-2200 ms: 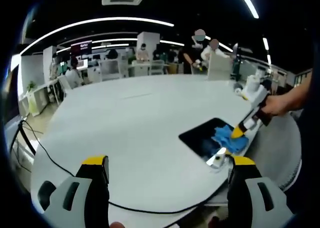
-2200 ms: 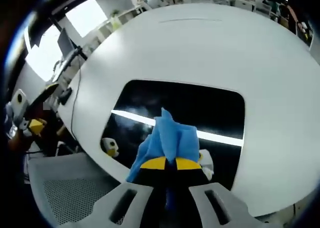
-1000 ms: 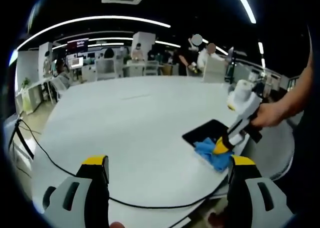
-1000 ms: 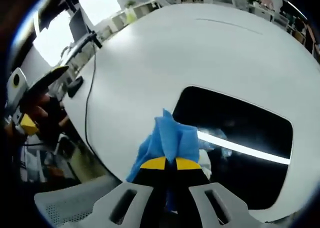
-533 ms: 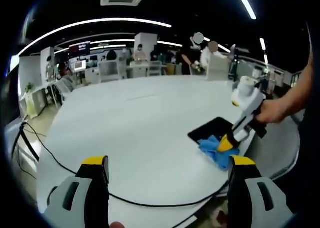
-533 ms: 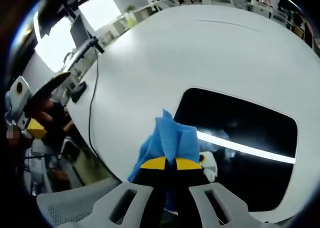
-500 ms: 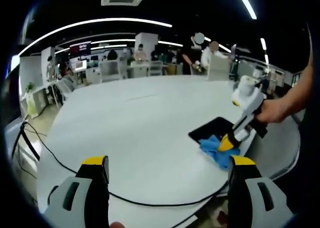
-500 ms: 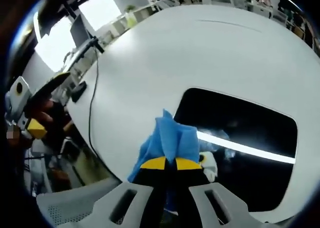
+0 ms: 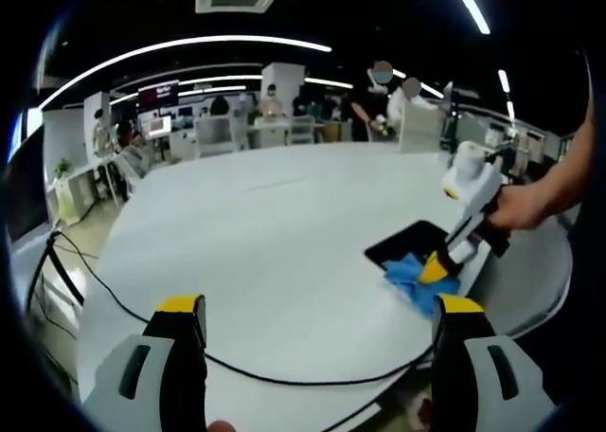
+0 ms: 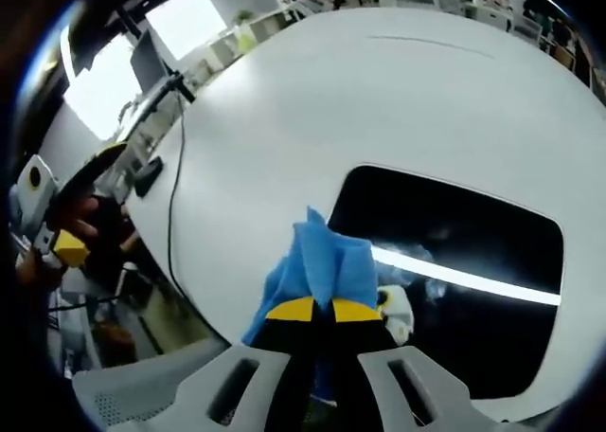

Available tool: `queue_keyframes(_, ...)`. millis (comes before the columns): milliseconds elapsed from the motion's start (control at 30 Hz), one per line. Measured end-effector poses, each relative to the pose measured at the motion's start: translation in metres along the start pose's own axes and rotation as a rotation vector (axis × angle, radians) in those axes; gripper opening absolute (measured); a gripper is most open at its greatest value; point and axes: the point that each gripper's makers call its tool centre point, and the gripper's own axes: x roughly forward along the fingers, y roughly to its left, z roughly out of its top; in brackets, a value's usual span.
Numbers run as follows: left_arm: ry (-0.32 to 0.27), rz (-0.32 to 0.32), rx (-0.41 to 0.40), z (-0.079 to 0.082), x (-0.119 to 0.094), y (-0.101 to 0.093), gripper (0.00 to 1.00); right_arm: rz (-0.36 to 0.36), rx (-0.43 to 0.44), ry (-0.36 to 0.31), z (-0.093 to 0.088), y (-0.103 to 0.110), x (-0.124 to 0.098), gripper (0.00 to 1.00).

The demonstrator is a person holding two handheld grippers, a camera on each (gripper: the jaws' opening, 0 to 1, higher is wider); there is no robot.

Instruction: Wipe the mirror surface with the cleaning cloth until all visible marks leave the cleaned area.

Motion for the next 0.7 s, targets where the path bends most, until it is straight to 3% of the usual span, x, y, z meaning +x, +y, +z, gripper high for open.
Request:
queue_keyframes(400, -0.005, -0.014, -0.026, 0.001, 0.002, -0.004, 1.0, -0.014, -0.028, 0.003, 0.014, -0.002, 0.007, 0.0)
queue_keyframes(700, 0.02, -0.038, -0.038, -0.012, 0.004, -0.021, 1.0, -0.021, -0.025, -0.001, 0.037, -0.013, 0.014, 0.0)
